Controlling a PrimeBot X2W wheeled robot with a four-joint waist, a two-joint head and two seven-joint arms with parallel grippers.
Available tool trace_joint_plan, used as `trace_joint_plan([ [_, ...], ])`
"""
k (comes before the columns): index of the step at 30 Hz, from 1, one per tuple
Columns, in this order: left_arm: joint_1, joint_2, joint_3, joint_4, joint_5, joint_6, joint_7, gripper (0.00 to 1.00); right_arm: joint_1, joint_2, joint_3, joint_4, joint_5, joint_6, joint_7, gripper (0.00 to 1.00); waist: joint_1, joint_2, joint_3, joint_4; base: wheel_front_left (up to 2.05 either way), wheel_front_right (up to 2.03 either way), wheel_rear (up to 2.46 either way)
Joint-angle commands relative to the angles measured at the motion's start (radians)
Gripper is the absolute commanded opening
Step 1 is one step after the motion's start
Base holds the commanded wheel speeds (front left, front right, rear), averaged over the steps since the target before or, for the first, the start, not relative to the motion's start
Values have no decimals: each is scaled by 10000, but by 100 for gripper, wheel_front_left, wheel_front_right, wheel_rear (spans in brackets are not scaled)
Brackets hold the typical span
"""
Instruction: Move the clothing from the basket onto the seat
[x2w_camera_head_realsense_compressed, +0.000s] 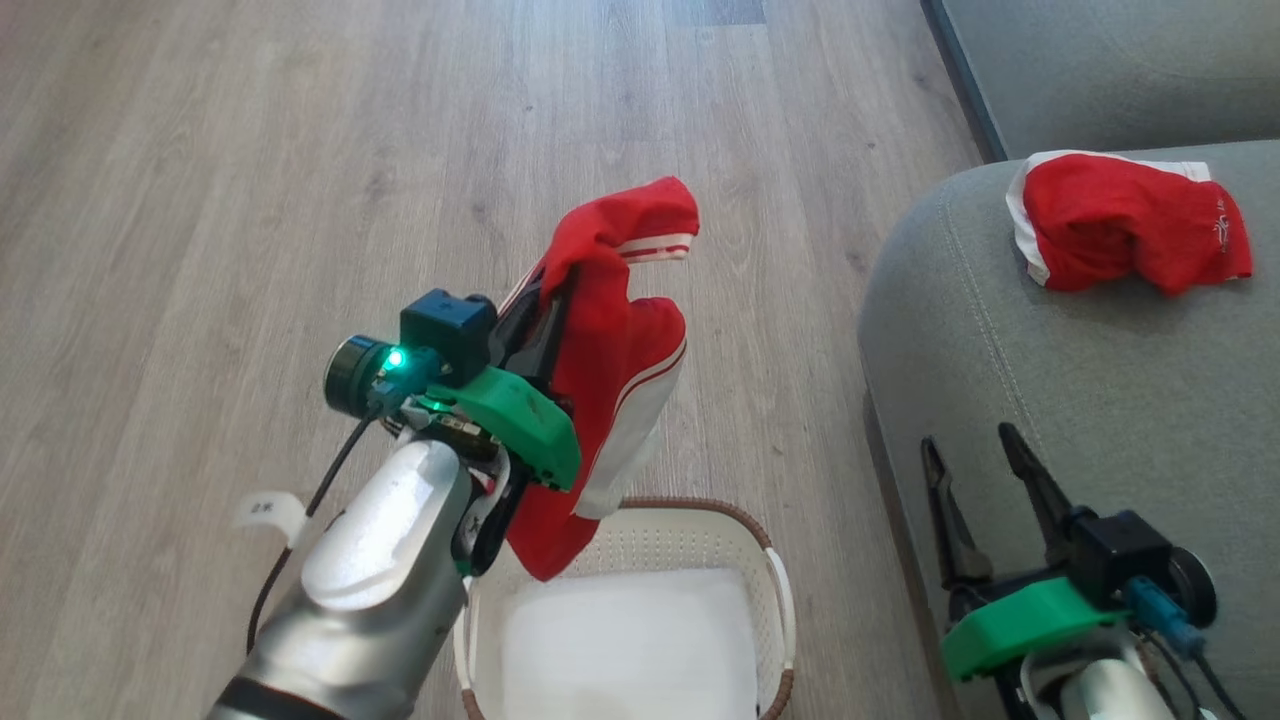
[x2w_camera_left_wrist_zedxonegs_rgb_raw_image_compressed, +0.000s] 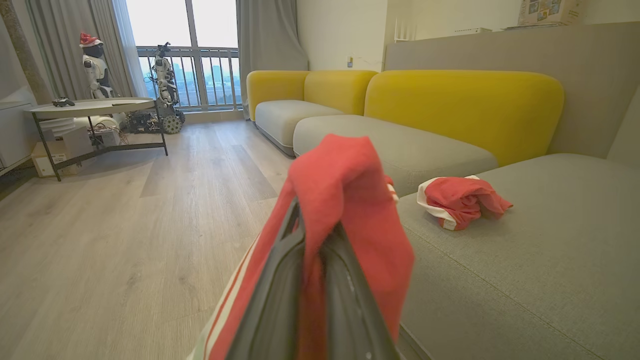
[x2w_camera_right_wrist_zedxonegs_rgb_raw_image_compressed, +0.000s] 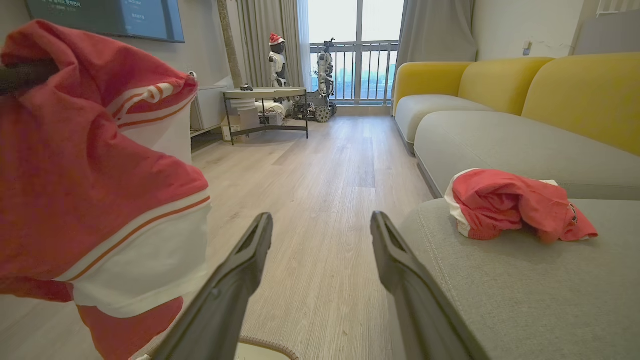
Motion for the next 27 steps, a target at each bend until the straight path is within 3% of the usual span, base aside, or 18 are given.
trace_joint_plan([
  [1, -713, 68, 365, -309, 100, -61, -137, 0, -257, 32, 321, -244, -5, -4, -67, 100, 0, 0, -11, 1, 0, 0, 0],
  [18, -2134, -265, -195, -219, 238, -459, -137, 0, -974, -25, 1211, 648, 285, -4, -67, 100, 0, 0, -181, 71, 0, 0, 0],
  [24, -2743, -311, -624, -348, 107, -460, -135, 0, -1453, -133, 2169, 1265, 571, -4, -67, 100, 0, 0, -177, 171, 0, 0, 0],
  [27, -3061, -319, -999, -697, -197, -332, -96, 0, -2076, -153, 3171, 1833, 783, -4, -67, 100, 0, 0, -111, 240, 0, 0, 0],
])
